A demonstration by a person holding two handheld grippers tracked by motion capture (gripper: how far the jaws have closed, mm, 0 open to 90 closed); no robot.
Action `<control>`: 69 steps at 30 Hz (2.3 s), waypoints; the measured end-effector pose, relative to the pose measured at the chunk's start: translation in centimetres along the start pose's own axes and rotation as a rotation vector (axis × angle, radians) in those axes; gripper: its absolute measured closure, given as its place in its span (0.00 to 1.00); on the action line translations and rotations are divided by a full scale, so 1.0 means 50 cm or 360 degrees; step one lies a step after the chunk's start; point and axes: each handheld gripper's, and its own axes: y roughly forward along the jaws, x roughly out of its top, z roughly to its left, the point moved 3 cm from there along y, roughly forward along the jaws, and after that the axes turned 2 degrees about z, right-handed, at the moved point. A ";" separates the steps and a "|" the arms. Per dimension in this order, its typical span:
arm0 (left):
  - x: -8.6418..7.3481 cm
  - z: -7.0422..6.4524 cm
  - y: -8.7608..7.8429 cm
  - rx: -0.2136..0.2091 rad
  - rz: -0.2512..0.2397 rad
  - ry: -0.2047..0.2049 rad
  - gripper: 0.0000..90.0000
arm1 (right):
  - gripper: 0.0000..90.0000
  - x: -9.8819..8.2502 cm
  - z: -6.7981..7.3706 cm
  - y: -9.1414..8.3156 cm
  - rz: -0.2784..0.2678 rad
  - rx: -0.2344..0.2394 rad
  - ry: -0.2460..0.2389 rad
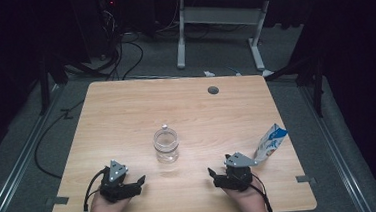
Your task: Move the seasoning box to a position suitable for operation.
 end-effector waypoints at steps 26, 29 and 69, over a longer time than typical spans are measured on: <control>0.051 -0.012 -0.024 -0.0069 -0.0134 -0.0111 0.39 | 0.36 -0.016 -0.009 -0.008 -0.0005 0.0103 -0.0002; 0.072 -0.017 -0.029 -0.0061 -0.0162 -0.0092 0.42 | 0.36 -0.014 -0.009 -0.010 -0.0019 0.0112 0.0002; 0.326 -0.042 0.080 0.0086 -0.0148 -0.0051 0.85 | 0.38 -0.010 0.003 -0.011 -0.0027 0.0183 -0.0015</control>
